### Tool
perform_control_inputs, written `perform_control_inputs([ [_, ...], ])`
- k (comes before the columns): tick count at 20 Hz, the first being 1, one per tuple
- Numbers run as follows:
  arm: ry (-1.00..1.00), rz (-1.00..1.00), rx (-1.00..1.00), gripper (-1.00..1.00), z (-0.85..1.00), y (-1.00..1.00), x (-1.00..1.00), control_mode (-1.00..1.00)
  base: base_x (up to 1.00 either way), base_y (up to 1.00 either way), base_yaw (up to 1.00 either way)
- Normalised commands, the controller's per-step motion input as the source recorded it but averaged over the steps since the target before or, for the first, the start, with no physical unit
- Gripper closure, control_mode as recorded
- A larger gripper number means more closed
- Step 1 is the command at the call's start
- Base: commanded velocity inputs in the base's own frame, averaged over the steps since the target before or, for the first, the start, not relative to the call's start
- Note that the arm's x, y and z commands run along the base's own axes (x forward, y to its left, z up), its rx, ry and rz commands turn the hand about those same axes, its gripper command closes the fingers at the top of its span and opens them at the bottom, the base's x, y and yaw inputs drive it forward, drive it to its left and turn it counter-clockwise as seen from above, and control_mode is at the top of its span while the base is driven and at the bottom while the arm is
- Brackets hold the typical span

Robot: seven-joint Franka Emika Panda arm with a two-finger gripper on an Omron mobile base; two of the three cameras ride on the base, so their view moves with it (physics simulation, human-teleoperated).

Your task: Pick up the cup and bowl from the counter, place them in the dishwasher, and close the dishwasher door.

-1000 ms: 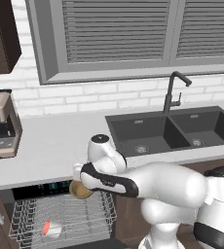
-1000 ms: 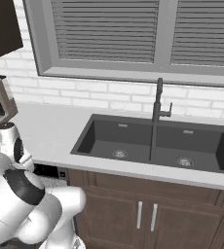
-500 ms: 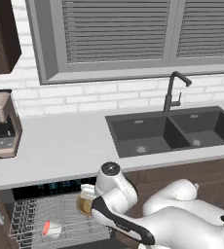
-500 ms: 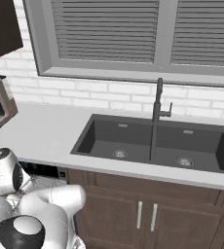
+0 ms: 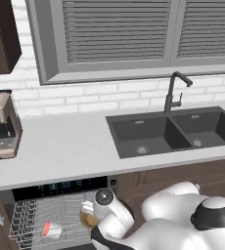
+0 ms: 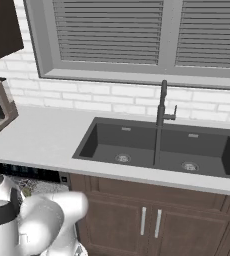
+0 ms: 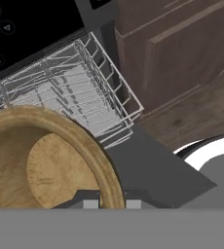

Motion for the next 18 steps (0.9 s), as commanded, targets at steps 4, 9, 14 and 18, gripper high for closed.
perform_control_inputs([
  [4,0.0,-0.1,-0.04,1.0,0.0,0.18,0.43,-1.0,0.0,0.0,0.0],
  [9,0.01,-0.06,0.0,1.0,0.09,0.01,0.25,-1.0,0.0,0.0,0.0],
  [14,0.12,-0.03,0.0,1.0,0.0,0.0,0.53,-1.0,0.0,0.0,0.0],
  [18,0.14,0.0,-0.01,1.0,-0.19,0.02,0.36,-1.0,0.0,0.0,0.0],
])
